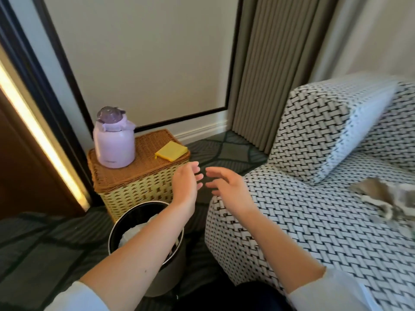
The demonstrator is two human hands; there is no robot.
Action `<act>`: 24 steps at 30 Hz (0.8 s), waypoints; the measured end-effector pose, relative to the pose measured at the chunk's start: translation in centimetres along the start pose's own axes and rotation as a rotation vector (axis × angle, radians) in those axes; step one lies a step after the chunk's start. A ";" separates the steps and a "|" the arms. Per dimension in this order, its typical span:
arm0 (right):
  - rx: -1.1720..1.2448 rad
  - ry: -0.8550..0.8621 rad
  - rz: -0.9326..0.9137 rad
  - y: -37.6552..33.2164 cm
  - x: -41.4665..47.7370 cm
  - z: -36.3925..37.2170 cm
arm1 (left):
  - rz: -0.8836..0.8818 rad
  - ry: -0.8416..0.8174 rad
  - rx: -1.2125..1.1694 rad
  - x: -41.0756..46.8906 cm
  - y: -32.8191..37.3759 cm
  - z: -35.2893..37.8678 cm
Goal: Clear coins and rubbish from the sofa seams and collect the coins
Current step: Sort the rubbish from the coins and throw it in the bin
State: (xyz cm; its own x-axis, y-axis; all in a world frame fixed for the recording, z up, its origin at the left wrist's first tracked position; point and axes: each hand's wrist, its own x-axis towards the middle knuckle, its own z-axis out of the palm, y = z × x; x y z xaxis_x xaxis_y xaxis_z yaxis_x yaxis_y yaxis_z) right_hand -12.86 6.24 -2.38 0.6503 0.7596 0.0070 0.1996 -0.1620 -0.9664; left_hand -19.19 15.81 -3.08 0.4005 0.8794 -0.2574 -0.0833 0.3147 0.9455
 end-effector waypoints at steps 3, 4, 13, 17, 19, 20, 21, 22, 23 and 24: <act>0.008 0.145 -0.048 -1.7 -1.3 -4.5 | 0.064 -0.114 -0.005 -1.9 1.4 4.2; 0.012 0.194 -0.053 -2.1 -1.9 -6.2 | 0.086 -0.156 0.008 -2.8 1.7 5.7; -0.108 0.514 0.018 -1.0 -8.5 -20.4 | 0.193 -0.545 0.185 -10.4 -0.3 18.8; -0.181 0.618 0.042 0.4 -11.5 -25.7 | 0.233 -0.700 0.252 -13.7 -2.1 23.0; -0.191 0.664 0.058 1.2 -12.6 -27.9 | 0.260 -0.761 0.296 -15.0 -3.0 24.7; -0.179 0.685 0.065 1.7 -13.1 -28.9 | 0.265 -0.779 0.316 -15.5 -3.4 25.5; -0.169 0.704 0.069 2.1 -13.5 -29.8 | 0.265 -0.793 0.329 -16.0 -3.8 26.4; -0.167 0.715 0.069 2.5 -13.8 -30.5 | 0.268 -0.801 0.334 -16.3 -4.2 27.0; -0.176 0.718 0.069 2.9 -13.9 -31.2 | 0.274 -0.812 0.339 -16.5 -4.5 27.6; -0.184 0.713 0.071 3.3 -14.0 -31.8 | 0.289 -0.827 0.355 -16.6 -4.9 28.1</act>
State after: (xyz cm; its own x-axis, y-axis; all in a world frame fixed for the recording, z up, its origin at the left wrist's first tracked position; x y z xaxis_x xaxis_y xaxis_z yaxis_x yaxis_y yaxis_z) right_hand 2.04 -24.94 2.54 0.9721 0.1601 0.1717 0.2182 -0.3460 -0.9125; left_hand 0.18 -10.41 2.15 0.9392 0.3312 0.0909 -0.0527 -0.1227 0.9910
